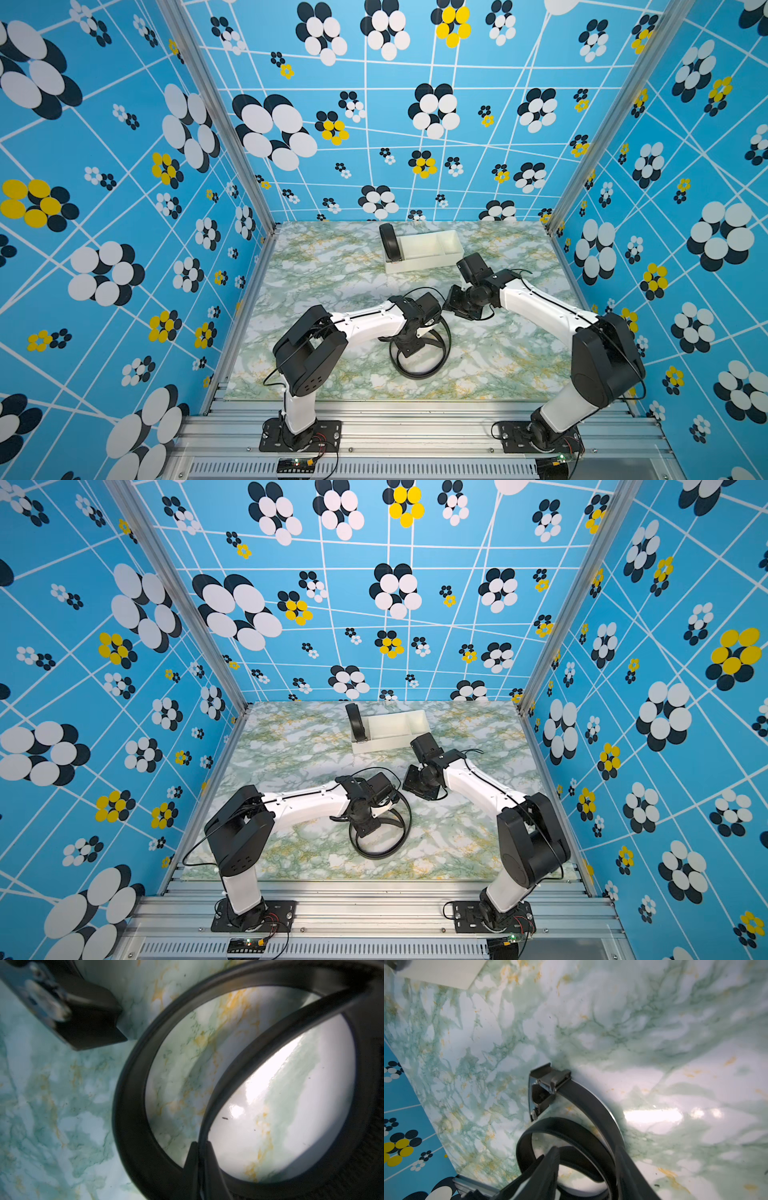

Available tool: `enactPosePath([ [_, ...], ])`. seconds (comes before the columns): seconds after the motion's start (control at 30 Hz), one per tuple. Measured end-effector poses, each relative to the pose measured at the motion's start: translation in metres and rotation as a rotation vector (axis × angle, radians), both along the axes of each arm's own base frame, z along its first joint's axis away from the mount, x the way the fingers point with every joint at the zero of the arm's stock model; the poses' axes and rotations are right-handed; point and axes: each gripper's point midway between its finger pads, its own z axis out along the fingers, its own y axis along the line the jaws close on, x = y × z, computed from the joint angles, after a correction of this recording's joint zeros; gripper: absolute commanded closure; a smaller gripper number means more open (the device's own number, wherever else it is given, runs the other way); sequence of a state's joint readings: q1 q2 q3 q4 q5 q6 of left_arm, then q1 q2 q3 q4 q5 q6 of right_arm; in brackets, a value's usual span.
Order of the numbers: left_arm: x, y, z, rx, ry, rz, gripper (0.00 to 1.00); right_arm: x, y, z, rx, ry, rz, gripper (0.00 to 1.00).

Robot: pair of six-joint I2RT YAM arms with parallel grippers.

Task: Place the belts into the storage roll
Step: Roll the belt at the center of the board.

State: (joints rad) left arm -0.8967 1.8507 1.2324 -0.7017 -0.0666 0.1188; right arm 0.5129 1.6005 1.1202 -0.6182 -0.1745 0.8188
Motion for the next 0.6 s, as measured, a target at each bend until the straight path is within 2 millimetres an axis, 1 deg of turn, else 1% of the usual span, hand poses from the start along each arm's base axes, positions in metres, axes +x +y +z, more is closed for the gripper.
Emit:
enactPosePath([
  [0.07, 0.0, -0.001, 0.0, -0.006, 0.004, 0.004, 1.0, -0.026, 0.002, -0.014, -0.012, 0.053, 0.01, 0.56],
  [0.13, 0.0, 0.0, 0.0, -0.006, 0.005, 0.005, 1.0, -0.047, 0.003, -0.031, -0.032, 0.109, 0.015, 0.58],
  [0.2, 0.0, 0.0, 0.0, -0.006, 0.005, 0.004, 1.0, -0.058, 0.0, -0.044, -0.053, 0.155, 0.002, 0.62],
  [0.23, 0.0, 0.0, 0.0, -0.006, 0.005, 0.004, 1.0, -0.059, -0.001, -0.048, -0.06, 0.167, -0.007, 0.63],
  [0.33, 0.001, 0.0, 0.0, -0.009, 0.008, 0.008, 1.0, -0.058, -0.005, -0.055, -0.087, 0.176, -0.032, 0.71],
  [0.37, 0.001, 0.0, 0.0, -0.011, 0.011, 0.008, 1.0, -0.058, -0.007, -0.056, -0.1, 0.175, -0.039, 0.76],
  [0.43, 0.001, 0.001, 0.0, -0.013, 0.013, 0.007, 1.0, -0.056, -0.01, -0.058, -0.119, 0.175, -0.047, 0.89],
  [0.47, 0.002, 0.001, 0.0, -0.015, 0.016, 0.008, 1.0, -0.056, -0.011, -0.059, -0.128, 0.176, -0.05, 0.97],
  [0.5, 0.002, 0.002, 0.0, -0.017, 0.019, 0.008, 1.0, -0.056, -0.012, -0.06, -0.141, 0.183, -0.053, 1.0],
  [0.6, 0.006, 0.005, 0.0, -0.018, 0.023, 0.008, 1.0, -0.056, -0.015, -0.061, -0.178, 0.191, -0.033, 1.0],
])
